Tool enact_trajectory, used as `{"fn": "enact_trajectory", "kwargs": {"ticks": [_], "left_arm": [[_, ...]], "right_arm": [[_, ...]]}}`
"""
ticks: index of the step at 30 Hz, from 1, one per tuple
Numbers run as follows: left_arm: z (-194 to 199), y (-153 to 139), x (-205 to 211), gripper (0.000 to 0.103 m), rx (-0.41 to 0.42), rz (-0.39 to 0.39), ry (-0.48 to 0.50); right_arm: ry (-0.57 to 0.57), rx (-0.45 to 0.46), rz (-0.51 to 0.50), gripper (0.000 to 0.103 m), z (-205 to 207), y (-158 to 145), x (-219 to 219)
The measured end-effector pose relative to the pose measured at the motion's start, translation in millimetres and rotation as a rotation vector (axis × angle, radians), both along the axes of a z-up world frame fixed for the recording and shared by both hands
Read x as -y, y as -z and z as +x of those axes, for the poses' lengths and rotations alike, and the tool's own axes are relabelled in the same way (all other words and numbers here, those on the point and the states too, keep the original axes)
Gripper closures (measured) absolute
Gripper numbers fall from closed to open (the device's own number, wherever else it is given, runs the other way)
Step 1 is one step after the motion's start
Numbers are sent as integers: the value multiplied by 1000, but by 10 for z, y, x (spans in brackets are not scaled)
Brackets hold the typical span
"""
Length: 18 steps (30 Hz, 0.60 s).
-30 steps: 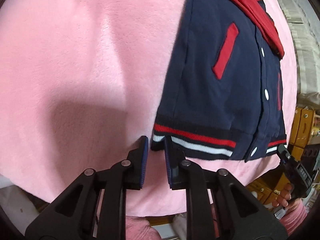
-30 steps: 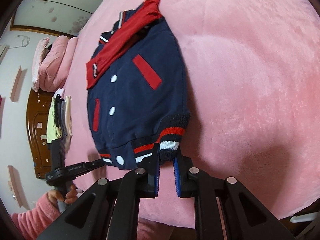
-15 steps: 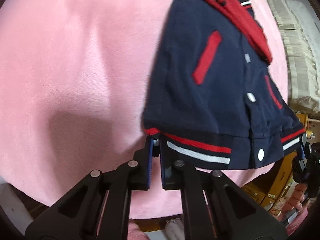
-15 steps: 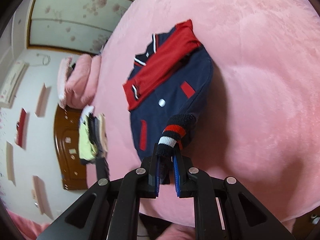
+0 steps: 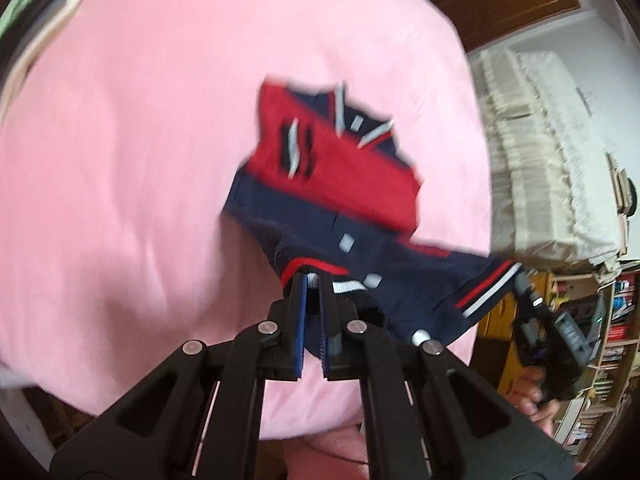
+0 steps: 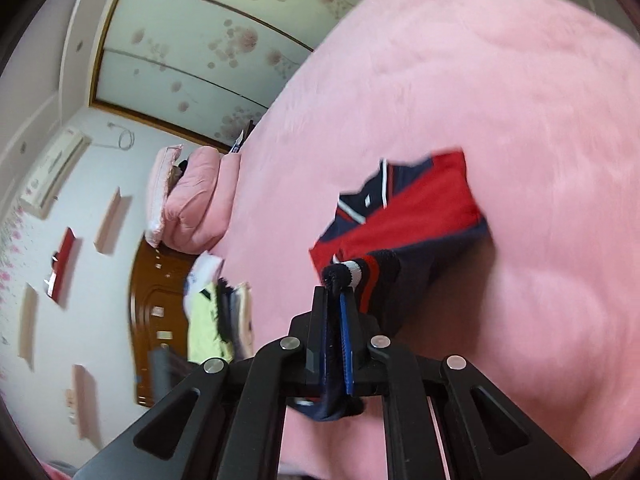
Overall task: Fold large clothes
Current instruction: 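Grasp the striped hem ribbing with both grippers and lift it, then fold the held hem up over the collar with both grippers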
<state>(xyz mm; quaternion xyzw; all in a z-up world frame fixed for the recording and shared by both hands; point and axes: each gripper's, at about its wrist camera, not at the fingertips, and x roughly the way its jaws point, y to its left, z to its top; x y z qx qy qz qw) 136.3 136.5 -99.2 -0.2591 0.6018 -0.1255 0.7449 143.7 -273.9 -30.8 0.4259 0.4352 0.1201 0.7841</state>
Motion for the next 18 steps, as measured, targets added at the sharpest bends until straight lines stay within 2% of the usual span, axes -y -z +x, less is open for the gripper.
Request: {"fn": "enact_trajectory", "kwargs": {"ticks": [3,5,8,11,14,18], "left_arm": [[402,-273,-36,100,55,-1,-6],[707,-365,-33,100,84,26,-11],[1059,-322,-7,103,117,58,-23],[1361,-103,-15,103,102,52,-48],[1615,275,-42,103,89,24,-81],[1874,625,-32,103,92,74,-98]], "right_arm": [[17,16,-21,97,296,-162,33],[35,14,-24,97,481,-209,67],[73,-2,-53,97,784,-166,166],[111,-43,-61,97,1075,41,285],[142,-37,-70,97,1357,273,374],[158,-64,-110,97,1761,628,433]]}}
